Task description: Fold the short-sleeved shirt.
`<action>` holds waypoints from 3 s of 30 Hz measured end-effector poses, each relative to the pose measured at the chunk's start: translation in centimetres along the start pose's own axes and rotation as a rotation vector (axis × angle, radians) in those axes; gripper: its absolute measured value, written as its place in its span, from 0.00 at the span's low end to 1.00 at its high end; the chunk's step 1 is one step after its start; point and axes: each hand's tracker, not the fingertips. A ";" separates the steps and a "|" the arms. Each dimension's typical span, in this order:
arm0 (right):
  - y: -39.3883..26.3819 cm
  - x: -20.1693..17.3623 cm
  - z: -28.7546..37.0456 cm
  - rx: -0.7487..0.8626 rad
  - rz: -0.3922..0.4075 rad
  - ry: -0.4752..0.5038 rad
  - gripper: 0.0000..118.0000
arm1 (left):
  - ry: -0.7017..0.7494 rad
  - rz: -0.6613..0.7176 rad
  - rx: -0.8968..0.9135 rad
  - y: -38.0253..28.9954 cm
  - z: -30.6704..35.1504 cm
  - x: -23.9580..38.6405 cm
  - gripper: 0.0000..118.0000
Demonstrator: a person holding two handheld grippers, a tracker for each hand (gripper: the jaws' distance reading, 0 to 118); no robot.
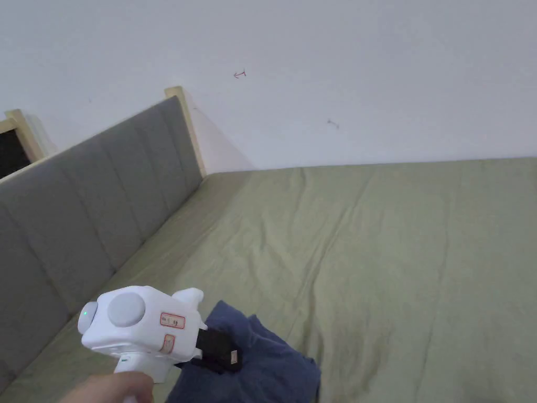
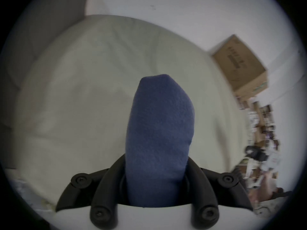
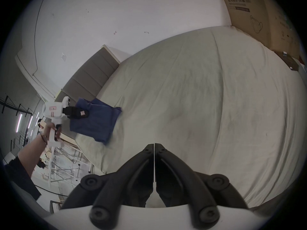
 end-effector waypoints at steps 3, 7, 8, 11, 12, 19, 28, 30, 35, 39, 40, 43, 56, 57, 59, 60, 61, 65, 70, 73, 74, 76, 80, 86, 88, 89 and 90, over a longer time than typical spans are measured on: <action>-0.4 -0.6 -0.1 -0.022 0.008 -0.003 0.00 | 0.291 -0.090 -0.056 0.7 0.3 -3.2 0.18; -0.1 -1.4 -0.1 -0.034 0.022 -0.026 0.00 | 0.442 -0.051 -0.096 1.3 0.7 -7.5 0.34; 0.2 -1.7 0.1 -0.033 0.023 -0.029 0.00 | 0.448 -0.041 -0.086 1.5 1.1 -8.6 0.51; 0.6 -2.1 0.2 -0.018 0.021 -0.034 0.00 | 0.492 -0.021 -0.031 1.6 2.8 -10.6 0.61; 0.7 -2.2 0.2 -0.014 0.019 -0.035 0.00 | 0.509 -0.020 -0.022 1.5 3.3 -11.2 0.65; 1.0 -3.2 0.1 -0.007 0.021 -0.030 0.00 | 0.480 0.010 0.012 0.5 5.1 -11.6 0.79; 1.1 -4.2 1.8 0.005 0.058 -0.025 0.00 | -0.029 0.074 0.099 -4.1 2.5 1.3 0.58; 1.4 -4.4 2.8 0.024 0.056 -0.021 0.00 | -0.112 0.015 0.096 -5.4 1.9 6.0 0.20; 2.8 -5.4 6.6 0.138 0.084 -0.015 0.00 | -0.261 -0.147 0.297 -9.0 4.1 17.8 0.02; 3.0 -6.8 10.6 0.386 0.231 -0.139 0.00 | -0.178 -0.191 0.732 -11.9 7.4 24.3 0.02; 2.8 -6.7 11.5 0.462 0.267 -0.166 0.00 | -0.140 -0.206 0.832 -12.8 8.1 25.7 0.02; 2.1 -7.4 14.5 0.708 0.352 -0.210 0.00 | 0.002 -0.235 0.991 -14.2 8.8 28.8 0.02; 0.1 -5.1 13.3 0.927 0.252 -0.438 0.00 | 0.144 -0.308 1.094 -18.4 7.0 34.1 0.03; 0.1 -5.1 13.4 0.917 0.252 -0.435 0.00 | 0.127 -0.312 1.095 -18.3 7.3 34.2 0.03; 0.3 -5.3 13.6 0.903 0.260 -0.453 0.02 | 0.116 -0.314 1.097 -18.0 7.8 34.4 0.04; 0.3 -5.6 13.9 0.905 0.261 -0.479 0.11 | 0.109 -0.316 1.102 -17.8 8.0 34.4 0.14; 0.2 -5.6 14.0 0.919 0.257 -0.494 0.33 | 0.096 -0.315 1.104 -17.7 8.2 34.4 0.31; -0.1 -6.2 14.8 0.957 0.253 -0.500 0.88 | 0.077 -0.292 1.135 -17.7 8.4 34.3 0.93; 0.1 -6.4 14.9 0.936 0.270 -0.488 0.88 | 0.067 -0.251 1.105 -17.4 8.9 34.4 0.93; -0.1 -6.5 15.0 0.941 0.273 -0.489 0.89 | 0.057 -0.235 1.078 -17.4 8.9 34.6 0.93; -0.1 -6.5 14.9 0.943 0.277 -0.488 0.90 | 0.067 -0.236 1.082 -17.4 8.9 34.6 0.93; -0.2 -6.5 14.9 0.935 0.288 -0.487 0.90 | 0.085 -0.246 1.097 -17.6 9.0 34.8 0.93; -0.2 -6.4 14.5 0.911 0.298 -0.505 0.90 | 0.093 -0.242 1.091 -17.7 9.1 34.9 0.93; -0.2 -6.1 14.2 0.896 0.287 -0.498 0.90 | 0.120 -0.215 1.062 -17.5 8.5 34.7 0.93; -0.2 -6.0 14.2 0.891 0.284 -0.497 0.90 | 0.136 -0.210 1.037 -17.3 8.3 34.8 0.93; -0.2 -6.0 14.1 0.888 0.283 -0.497 0.90 | 0.134 -0.204 1.029 -17.2 8.2 34.7 0.93; -0.2 -6.0 14.0 0.886 0.283 -0.496 0.90 | 0.124 -0.198 1.021 -17.2 8.1 34.6 0.93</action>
